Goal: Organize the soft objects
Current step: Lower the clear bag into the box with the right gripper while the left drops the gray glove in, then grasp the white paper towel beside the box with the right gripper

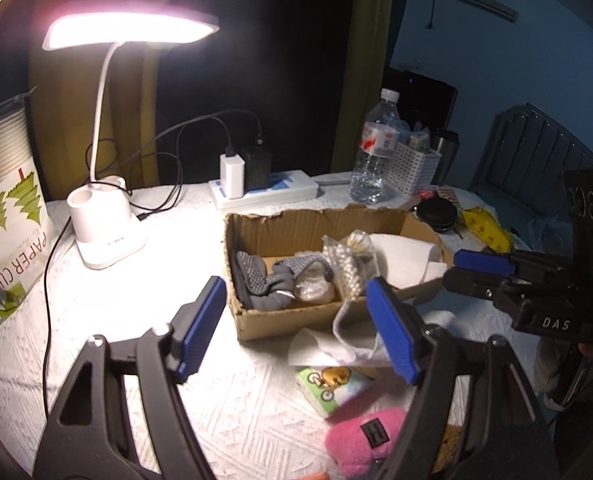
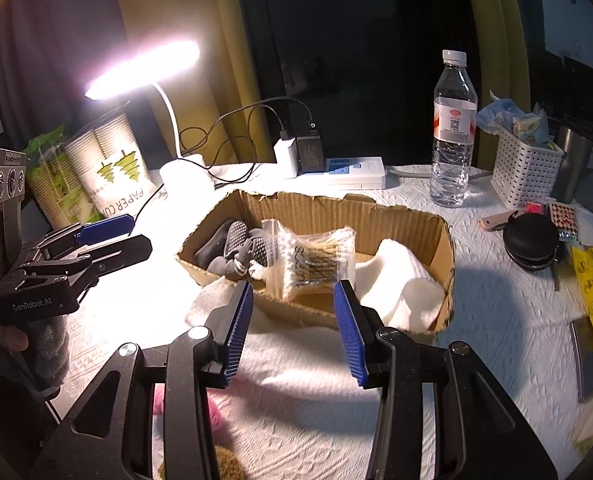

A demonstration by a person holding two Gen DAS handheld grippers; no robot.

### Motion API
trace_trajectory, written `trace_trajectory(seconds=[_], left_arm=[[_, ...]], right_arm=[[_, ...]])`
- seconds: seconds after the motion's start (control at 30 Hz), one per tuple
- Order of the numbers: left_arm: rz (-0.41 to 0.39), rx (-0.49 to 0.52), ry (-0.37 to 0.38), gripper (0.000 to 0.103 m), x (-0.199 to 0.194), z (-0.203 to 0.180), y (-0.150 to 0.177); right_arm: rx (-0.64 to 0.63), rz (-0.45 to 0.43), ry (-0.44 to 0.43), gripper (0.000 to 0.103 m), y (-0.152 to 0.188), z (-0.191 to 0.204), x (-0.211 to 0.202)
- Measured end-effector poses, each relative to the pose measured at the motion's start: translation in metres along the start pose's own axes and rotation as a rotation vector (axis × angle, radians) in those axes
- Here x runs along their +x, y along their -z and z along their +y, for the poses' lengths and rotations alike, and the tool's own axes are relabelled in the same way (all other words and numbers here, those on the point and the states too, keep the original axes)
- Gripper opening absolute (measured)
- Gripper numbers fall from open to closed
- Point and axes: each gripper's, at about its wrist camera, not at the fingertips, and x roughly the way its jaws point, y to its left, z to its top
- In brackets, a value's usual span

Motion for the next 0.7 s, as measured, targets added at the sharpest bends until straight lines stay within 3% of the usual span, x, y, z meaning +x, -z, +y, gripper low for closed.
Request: trace_trajectory(seconds=[0.07, 0.13, 0.43, 0.5, 0.63, 0.7], left_arm=[[0.002, -0.001, 0.005, 0.075, -0.002, -0.001, 0.003], [0.007, -0.001, 0.008, 0.075, -0.003, -0.002, 0.008], [0.034, -0.012, 0.011, 0.075, -0.002, 0.001, 0.030], [0.042, -0.018, 0.010, 0.076, -0.001, 0.003, 0.035], [0.054, -0.032, 0.009, 0.091, 0.002, 0.006, 0.044], [0.059, -0.039, 0.011, 0.091, 0.003, 0.008, 0.048]], right_arm=[[0.002, -0.001, 0.003, 0.047, 0.005, 0.002, -0.003], [0.006, 0.000, 0.004, 0.060, 0.009, 0.003, -0.004], [0.012, 0.024, 0.007, 0.064, 0.030, 0.011, 0.003], [0.016, 0.033, 0.009, 0.077, 0.035, 0.012, 0.006], [0.016, 0.049, 0.008, 0.078, 0.044, 0.016, 0.014], [0.014, 0.058, 0.013, 0.078, 0.048, 0.018, 0.017]])
